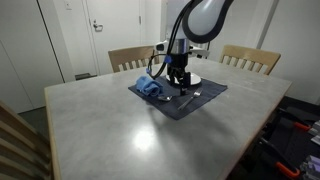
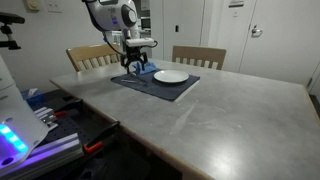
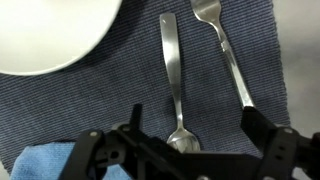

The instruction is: Pick up the spoon and put it on the plate

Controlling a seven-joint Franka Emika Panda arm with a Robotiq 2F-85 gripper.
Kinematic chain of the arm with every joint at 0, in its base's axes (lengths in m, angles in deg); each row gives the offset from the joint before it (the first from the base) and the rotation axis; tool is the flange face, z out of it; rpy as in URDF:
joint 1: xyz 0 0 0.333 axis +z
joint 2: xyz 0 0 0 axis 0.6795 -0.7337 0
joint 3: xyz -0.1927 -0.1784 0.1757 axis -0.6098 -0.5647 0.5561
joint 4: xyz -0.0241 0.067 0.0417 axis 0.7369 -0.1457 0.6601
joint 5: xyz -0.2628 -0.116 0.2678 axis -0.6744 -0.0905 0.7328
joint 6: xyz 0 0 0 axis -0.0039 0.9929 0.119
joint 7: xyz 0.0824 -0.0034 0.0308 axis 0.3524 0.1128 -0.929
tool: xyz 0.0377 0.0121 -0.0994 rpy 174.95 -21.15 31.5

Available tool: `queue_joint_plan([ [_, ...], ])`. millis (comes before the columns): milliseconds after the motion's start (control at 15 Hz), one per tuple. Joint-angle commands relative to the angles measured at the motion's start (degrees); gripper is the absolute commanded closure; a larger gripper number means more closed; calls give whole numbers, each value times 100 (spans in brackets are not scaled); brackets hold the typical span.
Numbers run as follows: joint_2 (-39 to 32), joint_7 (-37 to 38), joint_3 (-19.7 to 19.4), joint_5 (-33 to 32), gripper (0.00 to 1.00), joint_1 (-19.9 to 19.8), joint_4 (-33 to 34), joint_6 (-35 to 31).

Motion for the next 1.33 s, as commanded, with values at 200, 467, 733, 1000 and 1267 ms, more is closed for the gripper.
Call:
queue_joint_plan([
  [200,-532,-347,116,-87,0,-166,433,26],
  [467,-605,-390,110,-70,0,-168,502,40],
  [733,-615,-333,79,-65,0,-186,499,-31],
  [1000,-662,-375,99,-47,0,-240,517,-91],
  [1267,-724,-383,99,-55,0,-258,568,-97],
])
